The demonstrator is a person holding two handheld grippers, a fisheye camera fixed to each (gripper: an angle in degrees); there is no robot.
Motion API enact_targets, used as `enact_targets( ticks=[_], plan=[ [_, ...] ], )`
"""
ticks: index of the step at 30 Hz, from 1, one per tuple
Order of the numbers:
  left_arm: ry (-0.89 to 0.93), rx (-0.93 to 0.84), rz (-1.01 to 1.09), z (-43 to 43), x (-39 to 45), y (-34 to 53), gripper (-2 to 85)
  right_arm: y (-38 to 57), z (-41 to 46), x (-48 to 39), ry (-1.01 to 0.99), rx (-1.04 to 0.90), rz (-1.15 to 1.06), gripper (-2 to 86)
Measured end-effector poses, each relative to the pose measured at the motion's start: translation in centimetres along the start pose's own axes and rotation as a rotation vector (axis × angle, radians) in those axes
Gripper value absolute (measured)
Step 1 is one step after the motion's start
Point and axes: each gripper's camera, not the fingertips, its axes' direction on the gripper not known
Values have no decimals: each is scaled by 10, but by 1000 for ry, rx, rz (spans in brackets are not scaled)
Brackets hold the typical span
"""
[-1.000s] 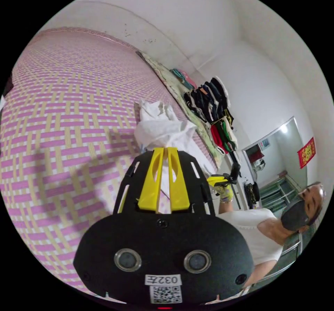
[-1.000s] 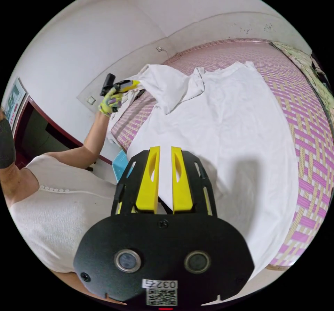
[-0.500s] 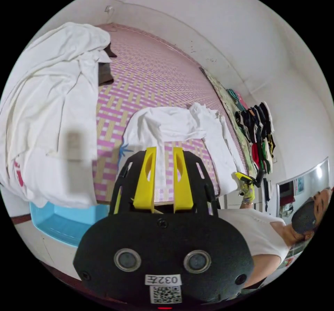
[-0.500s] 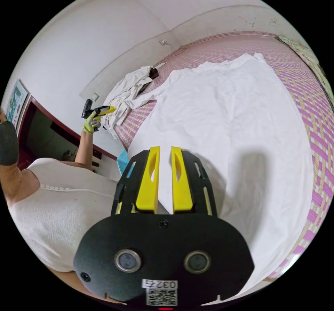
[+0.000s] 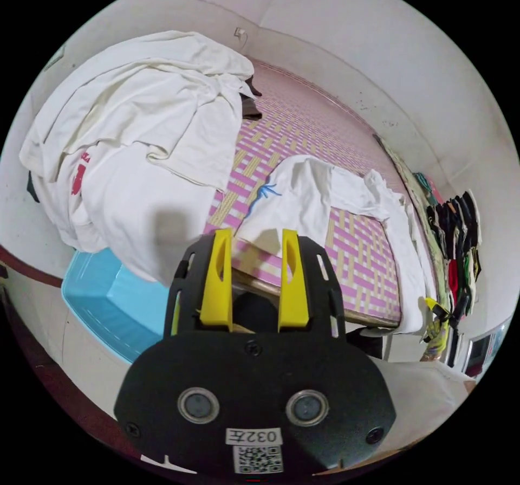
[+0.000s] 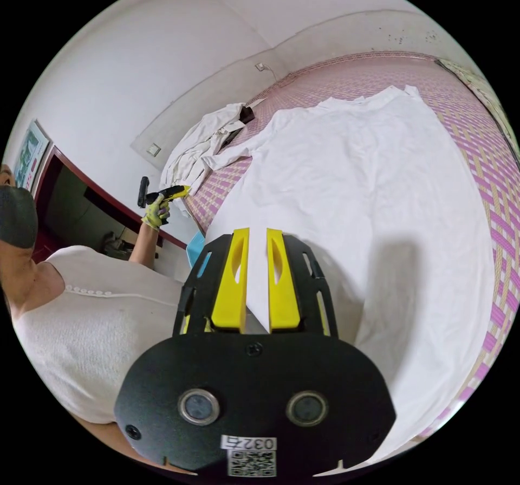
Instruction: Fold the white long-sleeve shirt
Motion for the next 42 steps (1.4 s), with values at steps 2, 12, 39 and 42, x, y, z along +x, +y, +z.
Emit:
enact_targets(
  ticks=[2, 12, 39, 42],
  plan=[
    [-96, 14, 13, 1, 12, 3, 66, -1, 3, -2, -3, -9, -3, 61],
    [505, 250, 22, -102, -57, -48, -8, -7, 11, -31, -7, -22, -58, 61],
    [471, -151, 528, 106, 347, -118, -16, 15, -15, -46, 560, 51, 99, 56],
    [331, -127, 567, 130, 383, -121, -16, 4, 3, -29, 592, -31, 116, 56]
  ],
)
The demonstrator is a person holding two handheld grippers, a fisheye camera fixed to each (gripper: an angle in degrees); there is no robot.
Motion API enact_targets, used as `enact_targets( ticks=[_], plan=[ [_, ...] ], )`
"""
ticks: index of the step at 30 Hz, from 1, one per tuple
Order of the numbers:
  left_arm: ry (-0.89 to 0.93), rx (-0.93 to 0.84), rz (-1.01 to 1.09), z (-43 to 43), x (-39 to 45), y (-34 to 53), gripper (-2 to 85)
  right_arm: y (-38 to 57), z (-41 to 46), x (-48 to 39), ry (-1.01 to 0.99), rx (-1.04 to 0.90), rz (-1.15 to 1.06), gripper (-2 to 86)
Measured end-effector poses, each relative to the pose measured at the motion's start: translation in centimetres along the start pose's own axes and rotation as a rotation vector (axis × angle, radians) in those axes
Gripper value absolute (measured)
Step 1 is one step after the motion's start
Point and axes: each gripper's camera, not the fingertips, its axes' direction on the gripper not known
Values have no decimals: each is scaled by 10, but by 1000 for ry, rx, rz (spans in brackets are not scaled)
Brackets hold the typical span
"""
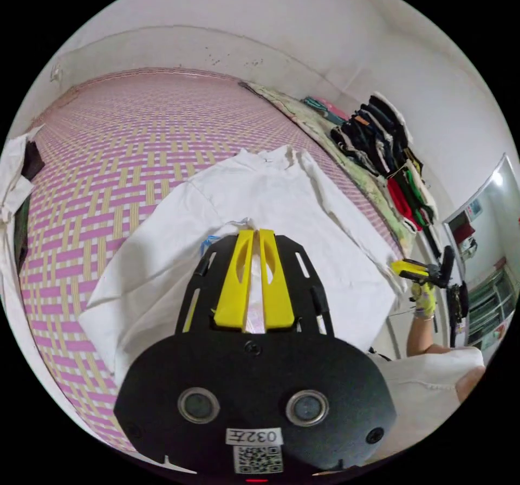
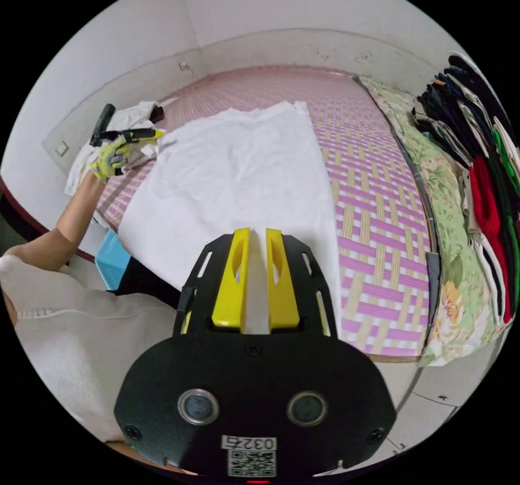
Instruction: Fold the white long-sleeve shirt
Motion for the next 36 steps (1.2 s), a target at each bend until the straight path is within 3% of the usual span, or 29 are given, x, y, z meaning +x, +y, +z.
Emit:
enact_targets(
  ticks=[5, 10, 17, 22, 26, 30, 36],
  plan=[
    [-127, -110, 8, 43, 6, -26, -16, -15, 15, -4, -12, -36, -31, 52],
    [-180, -101, 26, 64, 5, -59, -17, -39, 24, 0, -51, -24, -39, 47],
    [-409, -155, -27, 109, -28, -159, -17, -126, 65, -9, -75, -53, -55, 44],
    [-251, -112, -184, 82, -72, -183, -14, -141, 62, -32, -54, -27, -65, 63],
    [-7, 47, -223, 10, -108, -143, -15, -89, 21, -112, -264, 155, -282, 75],
    [218, 200, -332, -71, -171, -77, -16, -56, 37, -224, -360, 76, -589, 84],
    [216, 345, -511, -169, -258, 5, -16, -40, 61, -292, -361, -7, -707, 115]
  ],
)
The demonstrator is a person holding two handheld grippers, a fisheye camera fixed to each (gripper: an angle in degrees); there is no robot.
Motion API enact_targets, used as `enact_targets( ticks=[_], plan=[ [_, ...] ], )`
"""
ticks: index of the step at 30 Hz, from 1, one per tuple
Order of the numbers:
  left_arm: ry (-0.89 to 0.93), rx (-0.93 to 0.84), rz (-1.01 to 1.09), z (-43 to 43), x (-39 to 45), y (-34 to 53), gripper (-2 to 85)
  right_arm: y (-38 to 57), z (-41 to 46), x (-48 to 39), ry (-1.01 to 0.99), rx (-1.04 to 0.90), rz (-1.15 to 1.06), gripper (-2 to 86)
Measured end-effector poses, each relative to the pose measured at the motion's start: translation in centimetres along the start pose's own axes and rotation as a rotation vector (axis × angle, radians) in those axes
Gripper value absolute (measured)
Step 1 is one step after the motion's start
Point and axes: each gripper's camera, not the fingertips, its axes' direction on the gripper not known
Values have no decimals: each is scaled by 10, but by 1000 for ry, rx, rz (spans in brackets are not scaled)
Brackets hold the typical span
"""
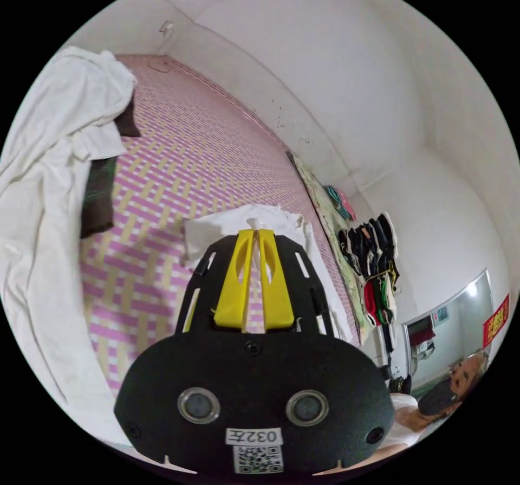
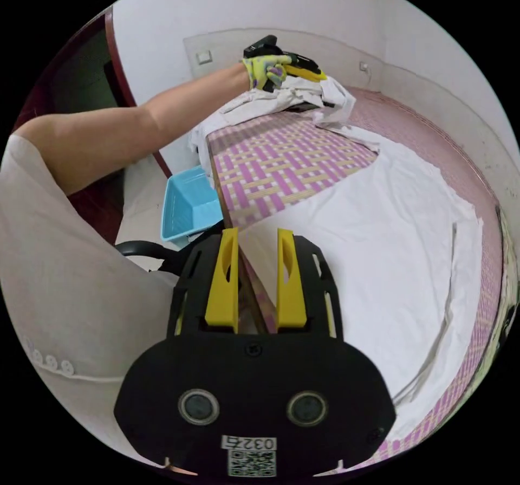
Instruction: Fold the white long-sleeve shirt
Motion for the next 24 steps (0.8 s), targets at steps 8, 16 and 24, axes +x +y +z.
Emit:
enact_targets(
  ticks=[8, 16, 24],
  plan=[
    [111, 114, -151, -65, -68, -7, -17, 15, 4, 2, 114, -58, 43, 82],
    [275, 258, -320, -80, -76, -38, -17, 61, -62, 58, -39, 199, 196, 31],
    [377, 265, -71, -22, 157, -136, -16, 205, -177, 167, -144, 672, 540, 34]
  ],
)
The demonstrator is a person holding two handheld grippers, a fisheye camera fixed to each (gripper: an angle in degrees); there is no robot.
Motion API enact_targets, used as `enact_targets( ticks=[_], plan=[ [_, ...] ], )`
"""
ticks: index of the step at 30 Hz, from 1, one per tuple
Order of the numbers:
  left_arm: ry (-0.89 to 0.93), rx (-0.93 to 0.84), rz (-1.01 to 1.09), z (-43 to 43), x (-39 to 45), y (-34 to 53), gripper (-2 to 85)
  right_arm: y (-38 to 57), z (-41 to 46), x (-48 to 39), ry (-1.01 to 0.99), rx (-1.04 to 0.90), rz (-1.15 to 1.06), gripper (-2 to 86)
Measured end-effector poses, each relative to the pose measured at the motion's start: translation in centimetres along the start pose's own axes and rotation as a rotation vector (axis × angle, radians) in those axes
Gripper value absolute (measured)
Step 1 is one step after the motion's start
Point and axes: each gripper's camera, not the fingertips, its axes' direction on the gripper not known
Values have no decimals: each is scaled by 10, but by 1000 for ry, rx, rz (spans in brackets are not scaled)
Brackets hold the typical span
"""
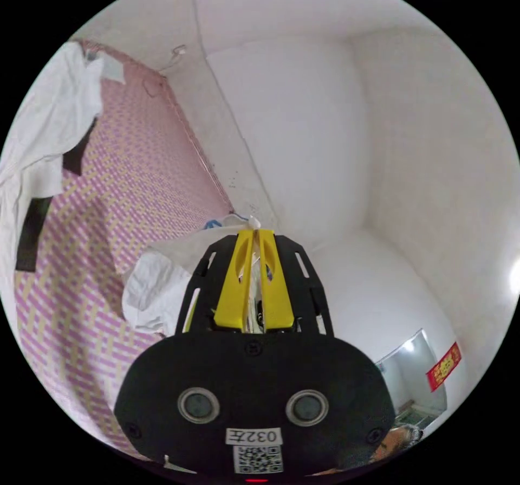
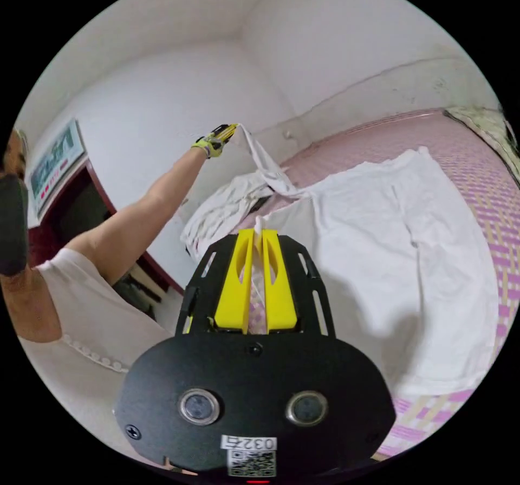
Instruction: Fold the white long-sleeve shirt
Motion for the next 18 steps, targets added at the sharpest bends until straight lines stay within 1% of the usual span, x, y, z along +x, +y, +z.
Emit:
enact_targets(
  ticks=[1, 3, 4, 6, 7, 9, 11, 12, 15, 18],
  plan=[
    [17, -11, 26, 17, 17, 1, -16, 1, -10, 8, 4, 12, 19, 34],
    [131, -77, 87, 86, 74, 14, -16, 10, -41, 34, 5, 53, 79, 33],
    [159, -96, 98, 104, 85, 18, -16, 13, -47, 39, 6, 57, 91, 32],
    [223, -155, 109, 168, 116, 42, -16, 26, -60, 55, 10, 58, 133, 32],
    [235, -166, 104, 182, 120, 49, -16, 29, -61, 59, 9, 53, 145, 32],
    [260, -242, 98, 239, 130, 79, -16, 41, -61, 77, 11, 17, 190, 31],
    [265, -299, 107, 275, 130, 101, -16, 48, -62, 91, 7, 0, 224, 29],
    [296, -331, 104, 294, 129, 113, -16, 52, -63, 99, 4, -11, 239, 29],
    [395, -375, 78, 329, 127, 135, -16, 54, -66, 113, -16, -32, 248, 29],
    [405, -398, 122, 349, 145, 149, -16, 53, -66, 120, -25, -52, 232, 30]
  ],
)
